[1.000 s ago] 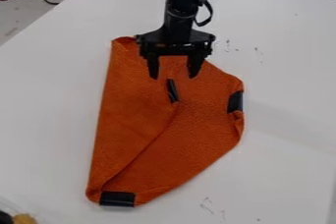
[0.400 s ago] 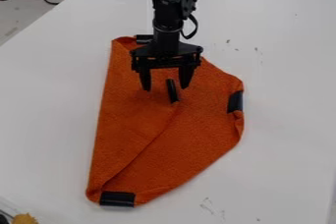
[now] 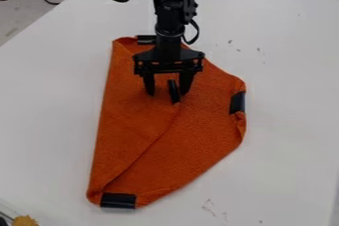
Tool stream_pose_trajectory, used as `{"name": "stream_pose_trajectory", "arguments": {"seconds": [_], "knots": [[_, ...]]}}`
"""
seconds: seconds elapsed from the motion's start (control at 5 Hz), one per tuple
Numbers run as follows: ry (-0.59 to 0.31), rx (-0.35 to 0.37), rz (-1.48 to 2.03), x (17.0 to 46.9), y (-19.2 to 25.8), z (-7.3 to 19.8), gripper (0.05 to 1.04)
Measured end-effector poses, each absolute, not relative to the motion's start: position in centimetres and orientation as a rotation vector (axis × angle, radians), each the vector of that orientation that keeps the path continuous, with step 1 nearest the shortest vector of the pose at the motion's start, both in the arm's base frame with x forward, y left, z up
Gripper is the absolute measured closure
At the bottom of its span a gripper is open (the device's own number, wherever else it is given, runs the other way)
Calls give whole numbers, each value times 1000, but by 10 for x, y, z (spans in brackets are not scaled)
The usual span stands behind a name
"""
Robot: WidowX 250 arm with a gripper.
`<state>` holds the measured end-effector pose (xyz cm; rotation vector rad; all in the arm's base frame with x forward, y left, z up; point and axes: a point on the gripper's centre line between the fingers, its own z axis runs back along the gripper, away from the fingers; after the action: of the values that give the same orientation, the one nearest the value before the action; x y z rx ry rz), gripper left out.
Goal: Unfold the cloth from right to left
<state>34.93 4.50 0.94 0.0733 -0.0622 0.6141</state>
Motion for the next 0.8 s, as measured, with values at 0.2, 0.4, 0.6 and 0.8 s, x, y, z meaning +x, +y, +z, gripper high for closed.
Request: {"name": "stream_pose_trajectory", "arguments": {"seconds": [0.2,0.4,0.6,0.8], "knots": [[-53,77,600,352,43,9,572],[-55,91,596,355,41,14,821],[-53,112,585,357,35,18,972],[-49,129,588,358,33,21,1023]]}}
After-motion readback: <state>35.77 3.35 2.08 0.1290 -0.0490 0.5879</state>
